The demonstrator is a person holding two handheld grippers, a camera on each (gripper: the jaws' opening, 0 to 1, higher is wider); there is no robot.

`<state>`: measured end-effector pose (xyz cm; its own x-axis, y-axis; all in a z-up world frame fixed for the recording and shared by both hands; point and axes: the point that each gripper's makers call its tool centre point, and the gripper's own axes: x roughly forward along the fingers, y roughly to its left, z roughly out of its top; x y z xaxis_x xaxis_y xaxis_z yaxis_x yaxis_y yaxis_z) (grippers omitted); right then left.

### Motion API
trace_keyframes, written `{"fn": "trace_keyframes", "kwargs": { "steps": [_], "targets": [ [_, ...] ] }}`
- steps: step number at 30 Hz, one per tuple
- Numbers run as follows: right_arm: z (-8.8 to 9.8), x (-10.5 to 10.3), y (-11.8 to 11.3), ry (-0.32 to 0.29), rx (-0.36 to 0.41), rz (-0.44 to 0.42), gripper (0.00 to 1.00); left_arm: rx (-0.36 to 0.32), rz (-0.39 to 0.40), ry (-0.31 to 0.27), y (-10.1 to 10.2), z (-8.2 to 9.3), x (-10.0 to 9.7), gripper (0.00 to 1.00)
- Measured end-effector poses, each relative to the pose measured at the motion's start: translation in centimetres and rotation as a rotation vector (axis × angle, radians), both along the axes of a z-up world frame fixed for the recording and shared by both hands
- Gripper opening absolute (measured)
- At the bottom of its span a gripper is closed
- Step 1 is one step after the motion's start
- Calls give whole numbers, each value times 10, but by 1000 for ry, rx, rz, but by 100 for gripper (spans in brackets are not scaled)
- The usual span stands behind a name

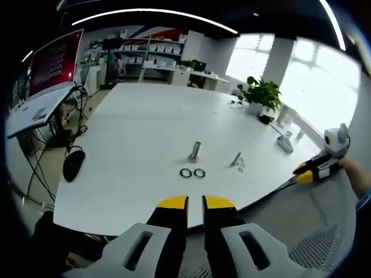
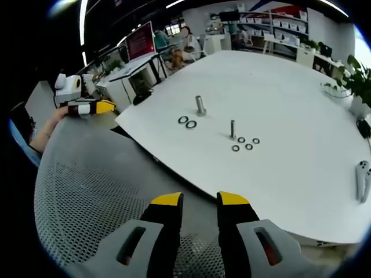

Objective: Place the washer onto the threaded stud by aligning its center hole with the stud, sliding it down to the base, and recovering from edge contact or off-axis alignment until the washer reaches the visible bottom stop.

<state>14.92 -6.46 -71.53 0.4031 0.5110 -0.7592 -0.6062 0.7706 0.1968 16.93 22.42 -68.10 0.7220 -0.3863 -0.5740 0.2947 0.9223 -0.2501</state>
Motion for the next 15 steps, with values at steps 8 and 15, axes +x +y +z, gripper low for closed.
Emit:
{"fn": "trace_keyframes", "kwargs": {
  "steps": [8, 15],
  "targets": [
    [-3, 0, -2, 23, -17, -15, 25, -2, 2, -15, 0, 2, 1, 7],
    [-5, 0, -6, 30, -25, -36, 25, 7, -52, -23, -7, 3, 1, 6]
  ]
}}
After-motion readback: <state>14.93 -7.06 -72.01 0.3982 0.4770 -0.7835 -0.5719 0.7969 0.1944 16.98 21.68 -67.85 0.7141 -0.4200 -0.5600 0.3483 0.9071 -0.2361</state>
